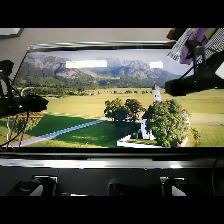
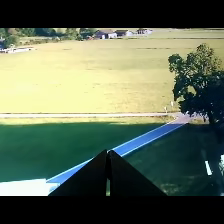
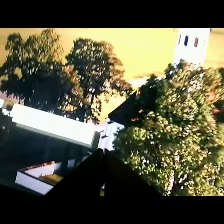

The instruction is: Fold the clothes and pants, and hang the long-sleeved shirts on hangers.

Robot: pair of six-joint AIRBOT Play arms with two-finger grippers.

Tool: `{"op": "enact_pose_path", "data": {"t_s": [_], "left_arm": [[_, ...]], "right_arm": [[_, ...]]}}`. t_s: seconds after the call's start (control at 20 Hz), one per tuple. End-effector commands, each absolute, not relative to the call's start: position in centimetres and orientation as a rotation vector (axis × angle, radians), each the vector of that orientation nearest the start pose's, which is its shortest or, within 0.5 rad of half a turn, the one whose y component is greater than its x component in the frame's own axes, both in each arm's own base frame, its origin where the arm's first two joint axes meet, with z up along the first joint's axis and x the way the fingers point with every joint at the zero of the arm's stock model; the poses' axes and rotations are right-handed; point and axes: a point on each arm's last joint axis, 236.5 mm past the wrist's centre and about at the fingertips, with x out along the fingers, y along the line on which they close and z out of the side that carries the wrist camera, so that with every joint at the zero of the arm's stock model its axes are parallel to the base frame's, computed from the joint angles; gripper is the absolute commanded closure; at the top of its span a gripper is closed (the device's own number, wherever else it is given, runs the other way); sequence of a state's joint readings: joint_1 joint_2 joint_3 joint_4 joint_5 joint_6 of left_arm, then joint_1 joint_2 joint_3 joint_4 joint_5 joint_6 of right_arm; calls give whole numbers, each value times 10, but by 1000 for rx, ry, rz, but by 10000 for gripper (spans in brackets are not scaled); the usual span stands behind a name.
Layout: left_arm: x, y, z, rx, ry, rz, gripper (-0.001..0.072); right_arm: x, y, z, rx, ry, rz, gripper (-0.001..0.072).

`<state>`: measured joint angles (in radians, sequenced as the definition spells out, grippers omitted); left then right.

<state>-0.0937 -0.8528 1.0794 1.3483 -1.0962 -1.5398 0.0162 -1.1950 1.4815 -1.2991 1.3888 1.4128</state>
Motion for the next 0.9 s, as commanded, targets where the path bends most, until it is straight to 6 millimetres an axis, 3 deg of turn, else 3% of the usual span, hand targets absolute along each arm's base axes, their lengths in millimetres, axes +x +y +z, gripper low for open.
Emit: {"op": "enact_pose_path", "data": {"t_s": [0.0,0.85], "left_arm": [[334,-65,133,-47,888,-240,678],[335,-62,131,-34,893,-235,676]], "right_arm": [[368,82,124,7,1153,348,678],[368,80,124,-18,1151,355,678]]}}
